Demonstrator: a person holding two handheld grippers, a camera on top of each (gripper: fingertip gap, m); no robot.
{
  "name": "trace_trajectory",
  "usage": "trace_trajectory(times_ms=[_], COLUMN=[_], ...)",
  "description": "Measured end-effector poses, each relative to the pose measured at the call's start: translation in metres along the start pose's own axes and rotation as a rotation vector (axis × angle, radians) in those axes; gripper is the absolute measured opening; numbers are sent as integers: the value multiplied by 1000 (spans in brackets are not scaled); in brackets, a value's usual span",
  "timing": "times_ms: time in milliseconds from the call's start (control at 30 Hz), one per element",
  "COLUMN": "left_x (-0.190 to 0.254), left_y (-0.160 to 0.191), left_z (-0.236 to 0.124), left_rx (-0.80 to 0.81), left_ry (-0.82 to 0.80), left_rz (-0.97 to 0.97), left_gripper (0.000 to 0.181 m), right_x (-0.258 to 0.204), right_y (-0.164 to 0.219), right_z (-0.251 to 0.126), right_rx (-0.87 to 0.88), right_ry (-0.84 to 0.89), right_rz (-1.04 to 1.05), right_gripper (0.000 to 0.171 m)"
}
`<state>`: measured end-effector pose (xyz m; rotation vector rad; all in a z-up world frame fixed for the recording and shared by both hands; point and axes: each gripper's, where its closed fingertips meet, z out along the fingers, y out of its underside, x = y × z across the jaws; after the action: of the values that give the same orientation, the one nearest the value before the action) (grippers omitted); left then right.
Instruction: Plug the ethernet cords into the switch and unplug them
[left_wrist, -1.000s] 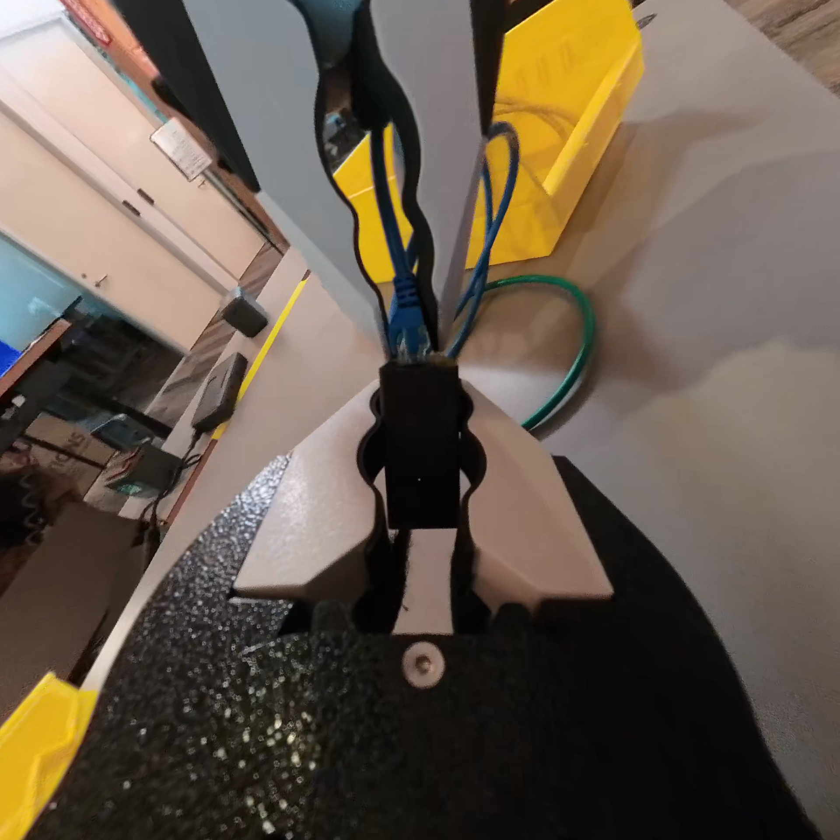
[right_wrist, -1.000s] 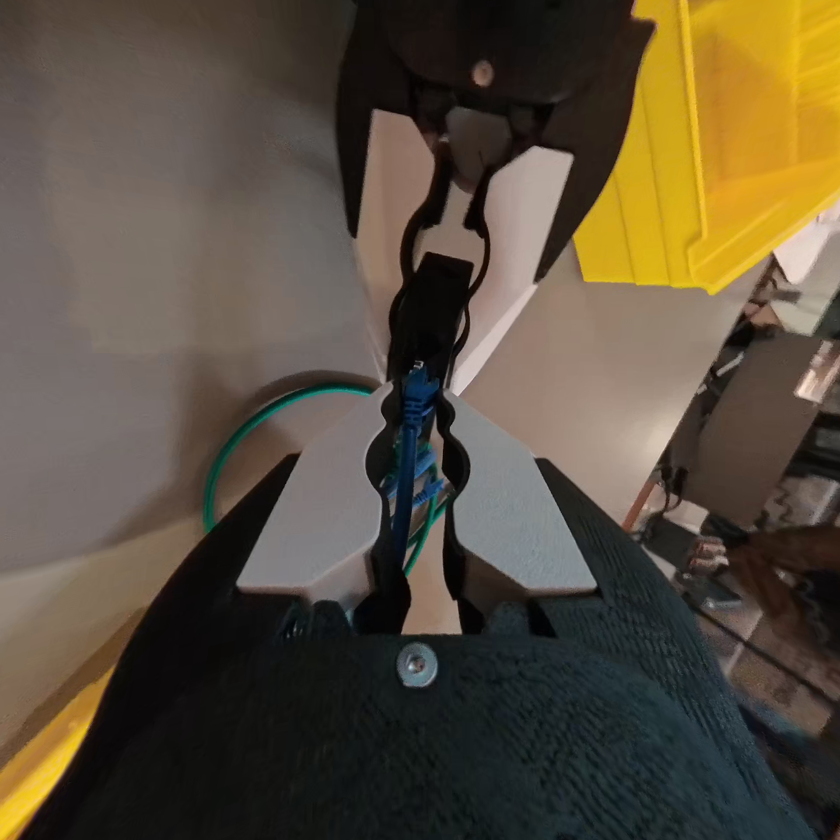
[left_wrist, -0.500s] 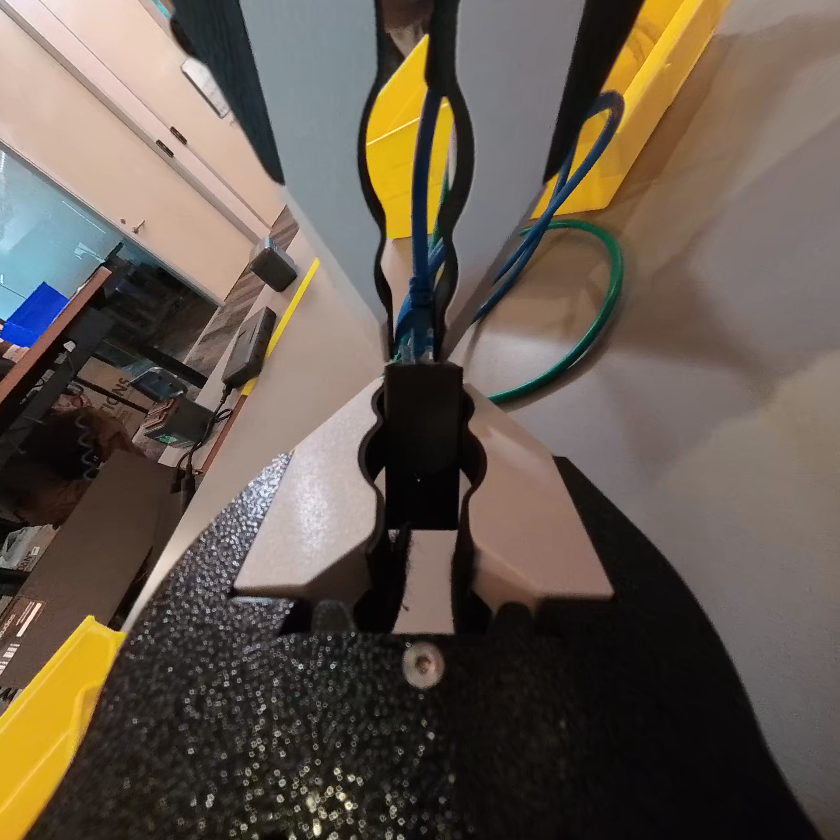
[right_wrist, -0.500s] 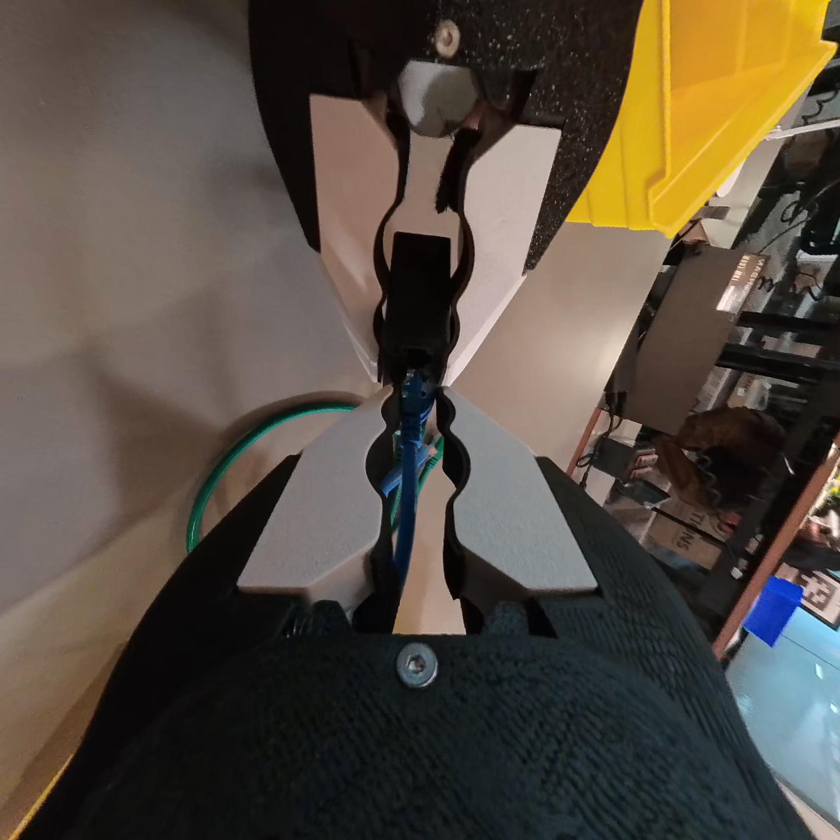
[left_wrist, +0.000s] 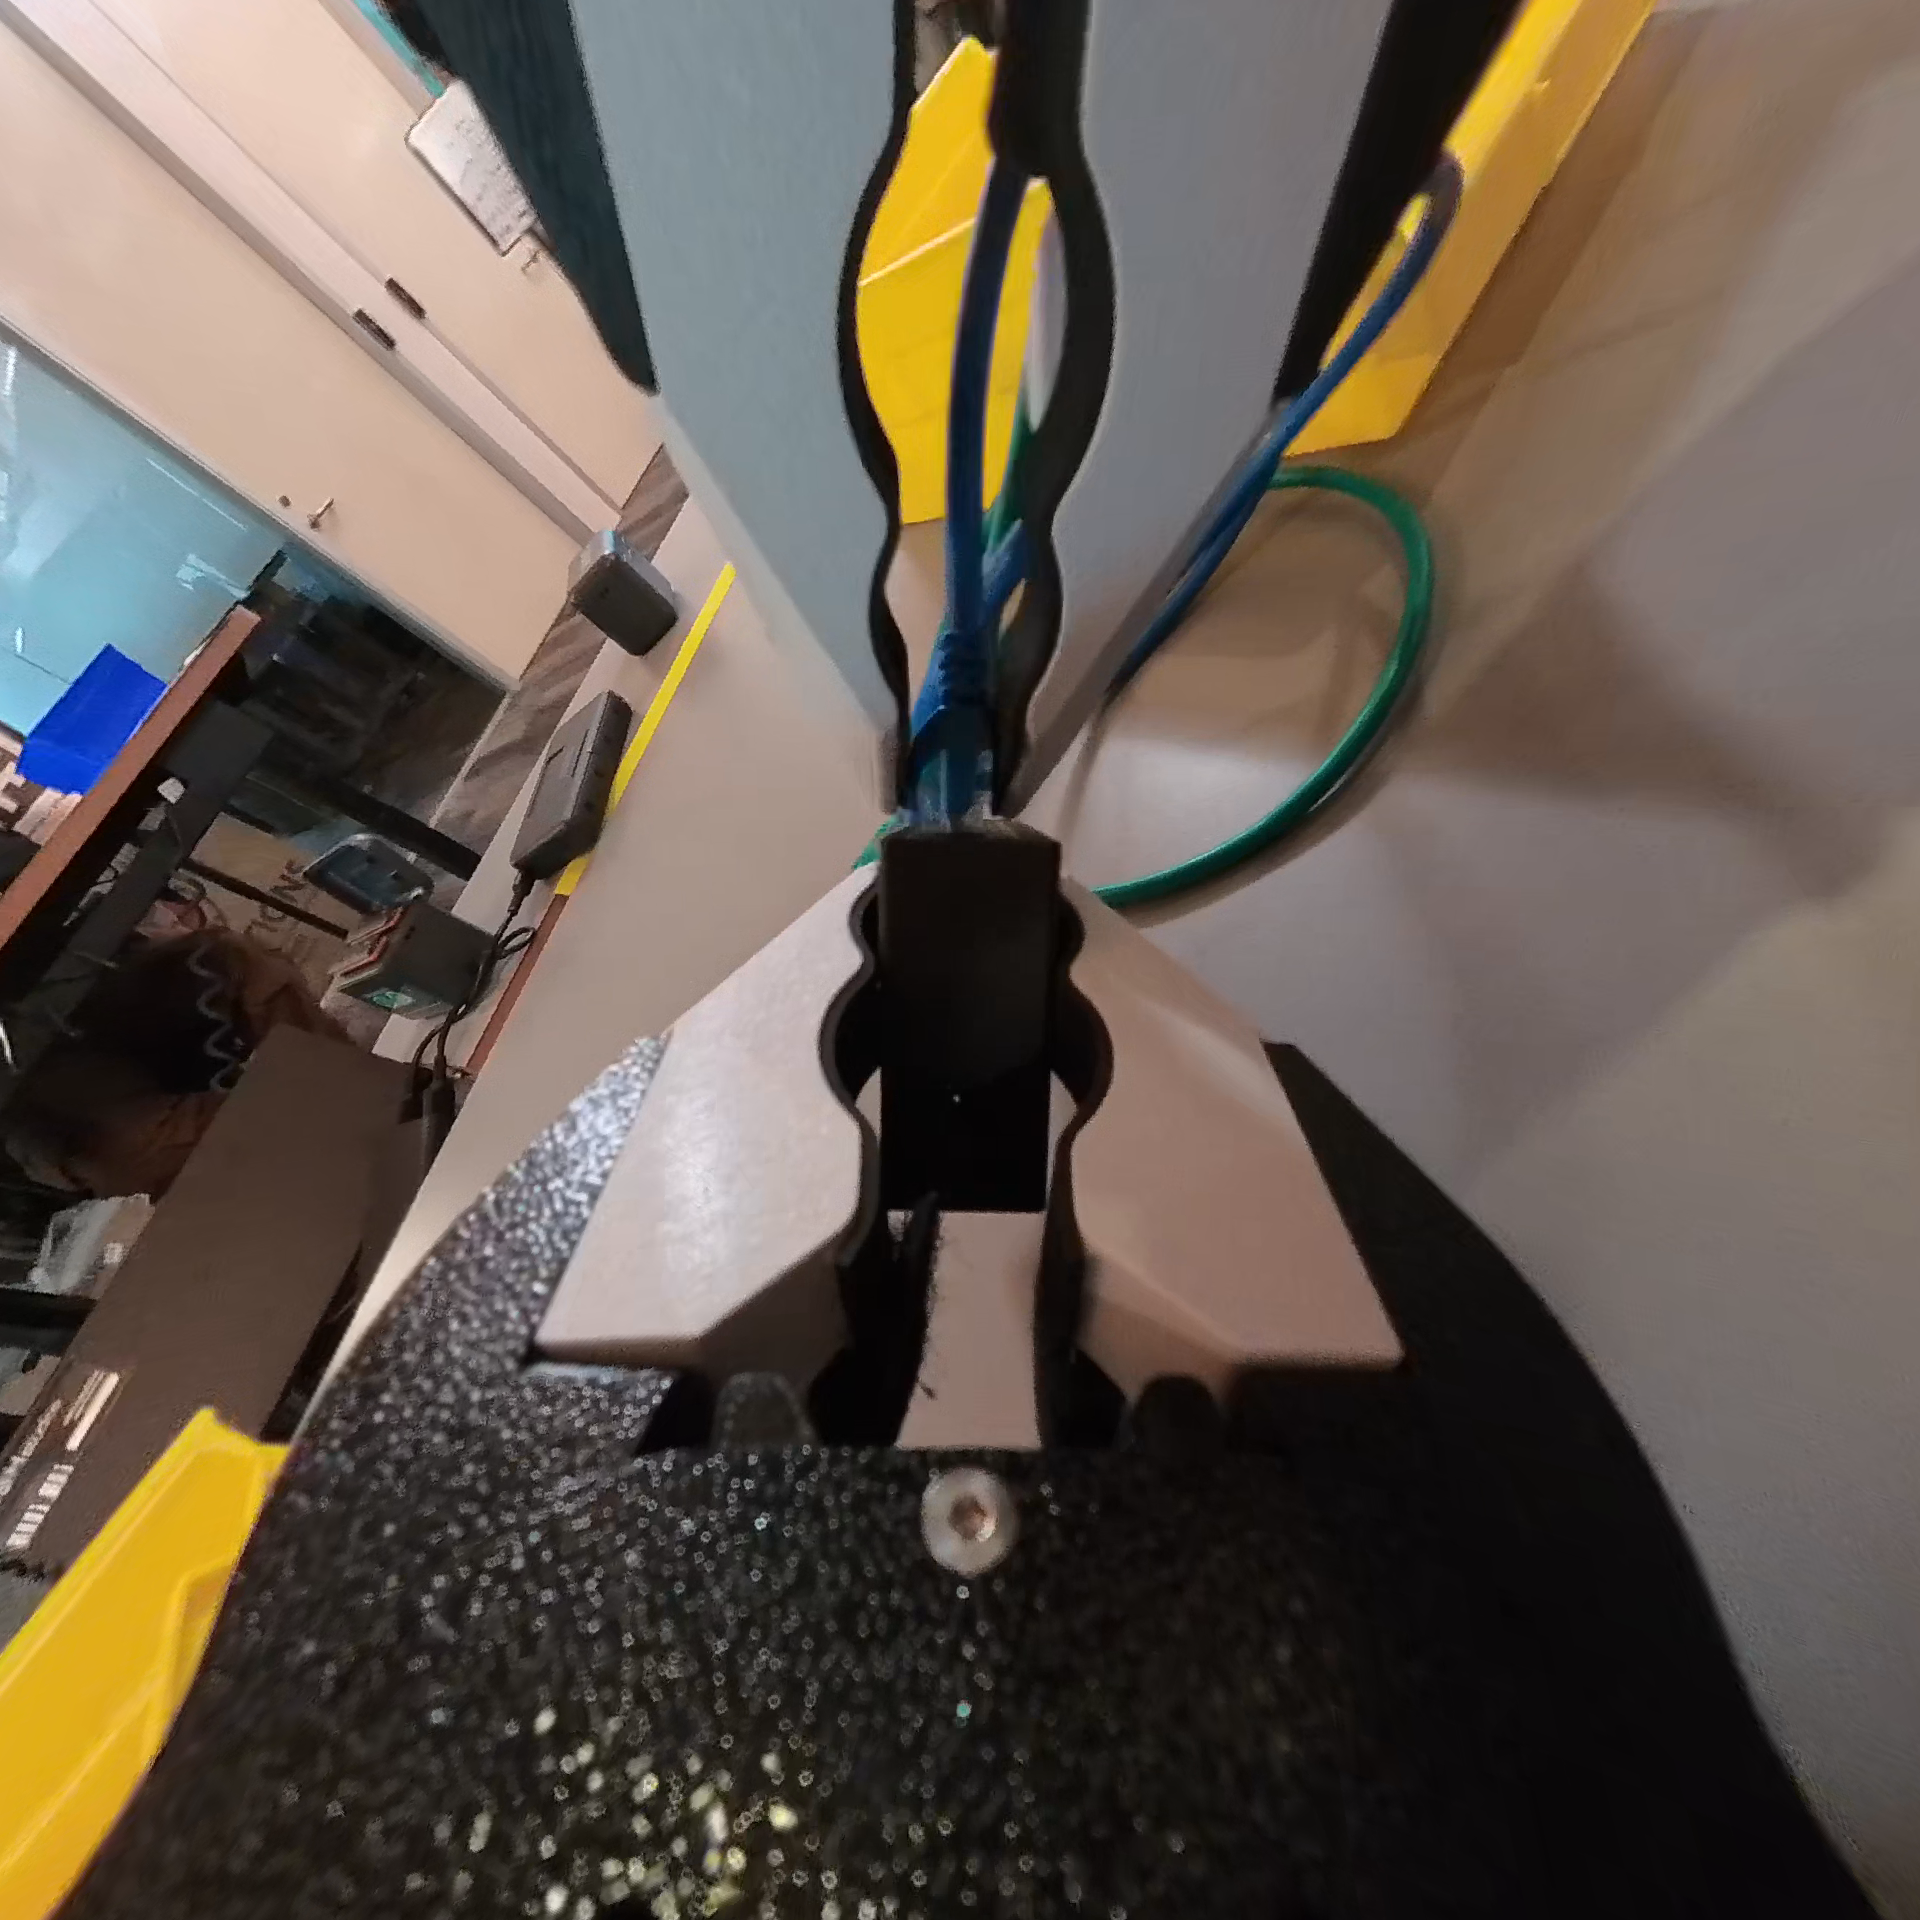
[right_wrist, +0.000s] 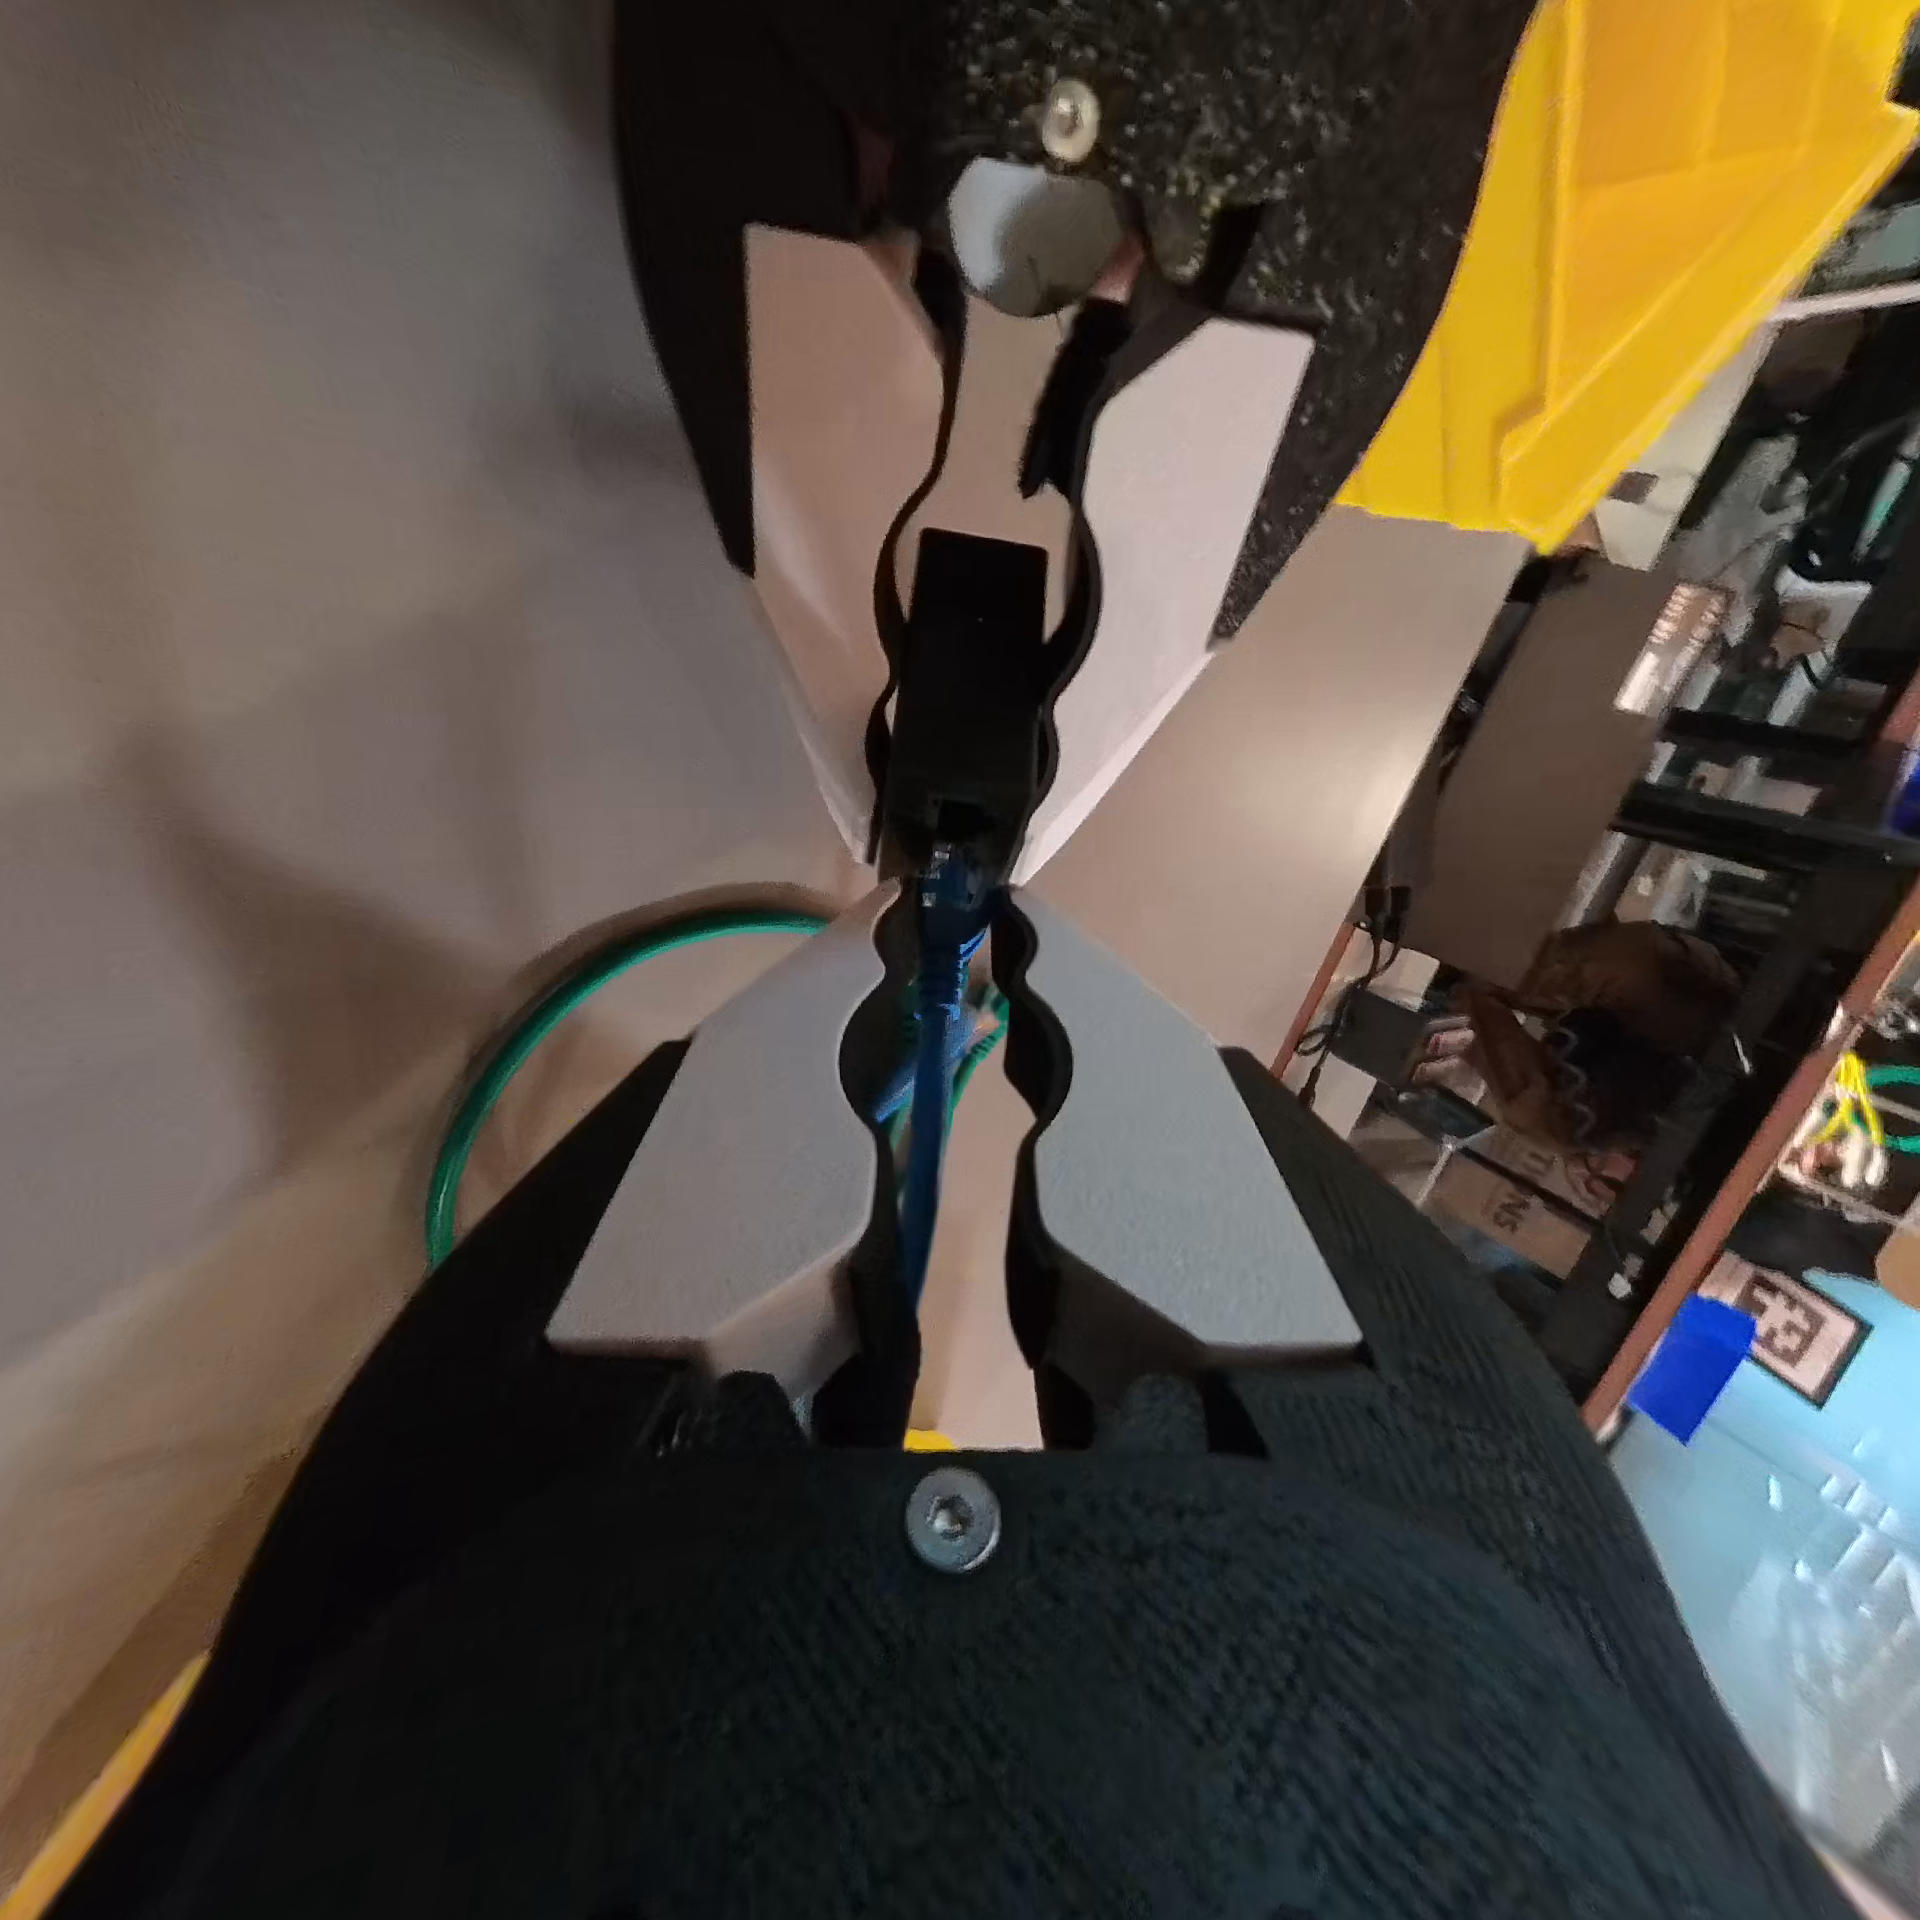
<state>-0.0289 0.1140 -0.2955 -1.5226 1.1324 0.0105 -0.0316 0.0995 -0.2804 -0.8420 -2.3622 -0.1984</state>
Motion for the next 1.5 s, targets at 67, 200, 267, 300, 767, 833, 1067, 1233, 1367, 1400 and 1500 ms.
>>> trace_trajectory(times_ms=[67,200,267,300,767,833,1067,1233,1367,1400,1500], left_x=[10,29,33,33,-41,-47,-57,-72,-75,-74,-69], left_y=[0,0,0,-2,24,30,52,48,43,44,41], left_z=[2,6,6,5,-10,-11,-10,-20,-24,-23,-20], left_rx=[4,12,38,53,-80,-110,-170,-85,-38,-44,-47], left_ry=[42,124,142,149,-328,-363,-362,-418,-427,-419,-405], left_rz=[48,111,122,107,214,222,96,-44,-86,-79,-40], left_gripper=[25,25,25,25,25,25,26,26,25,25,25], right_x=[-13,-32,-35,-33,8,8,-6,-11,-17,-14,-2], right_y=[-1,0,-1,-1,19,11,6,29,43,40,25], right_z=[-1,-1,-3,-5,-31,-36,-48,-61,-35,-29,-7], right_rx=[18,68,87,102,159,207,283,369,351,369,425], right_ry=[-86,-265,-312,-325,-14,77,297,501,508,507,463], right_rz=[-88,-133,-148,-141,192,263,567,843,1003,1026,1066], right_gripper=[12,12,12,12,16,25,54,56,60,60,60])
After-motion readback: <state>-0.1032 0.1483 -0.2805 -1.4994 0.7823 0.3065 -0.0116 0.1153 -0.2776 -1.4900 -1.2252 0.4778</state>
